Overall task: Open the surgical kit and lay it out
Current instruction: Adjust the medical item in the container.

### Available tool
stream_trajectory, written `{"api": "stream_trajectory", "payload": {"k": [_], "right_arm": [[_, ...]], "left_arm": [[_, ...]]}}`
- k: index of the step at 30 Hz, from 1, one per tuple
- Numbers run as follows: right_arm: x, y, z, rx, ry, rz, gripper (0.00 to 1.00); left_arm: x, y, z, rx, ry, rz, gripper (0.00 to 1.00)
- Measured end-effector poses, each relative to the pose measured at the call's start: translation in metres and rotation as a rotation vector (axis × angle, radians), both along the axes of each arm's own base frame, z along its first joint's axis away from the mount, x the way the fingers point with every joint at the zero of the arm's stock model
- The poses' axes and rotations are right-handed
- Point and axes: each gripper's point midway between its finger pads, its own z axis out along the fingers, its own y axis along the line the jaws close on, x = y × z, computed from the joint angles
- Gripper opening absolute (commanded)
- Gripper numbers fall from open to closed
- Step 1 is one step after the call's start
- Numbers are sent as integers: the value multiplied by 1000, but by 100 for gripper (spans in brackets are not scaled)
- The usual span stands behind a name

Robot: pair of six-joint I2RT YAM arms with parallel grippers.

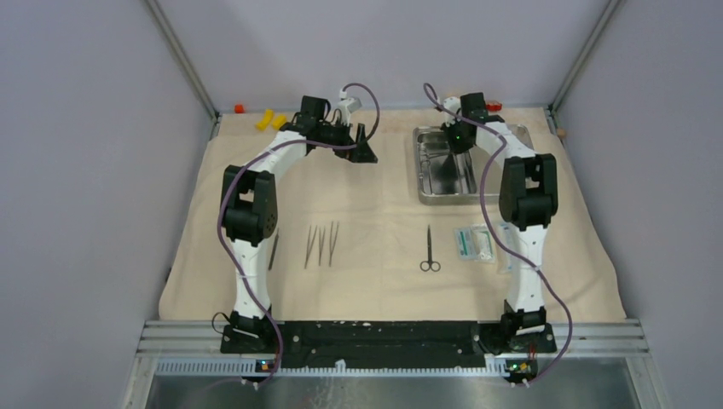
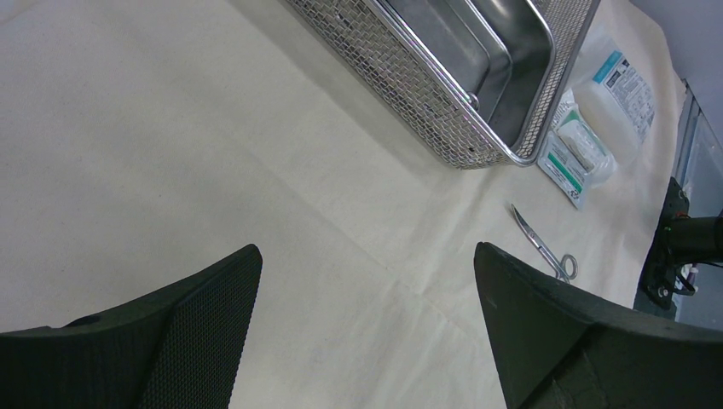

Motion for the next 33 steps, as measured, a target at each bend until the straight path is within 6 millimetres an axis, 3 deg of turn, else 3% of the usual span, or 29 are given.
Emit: {"api": "stream_trajectory", "payload": {"k": [13,19,27,33], "right_arm": [[12,22,19,75,-49,-25,2],[7,47,22,148,-31,0,2],[14,83,45,208,-71,53,2],[14,91,29,205,-44,60,1]], "left_arm": [[4,6,-1,4,-2,17,99],[4,6,-1,4,-2,17,99],[4,7,-1,4,-2,19,99],[5,9,0,2,5,26,99]]}}
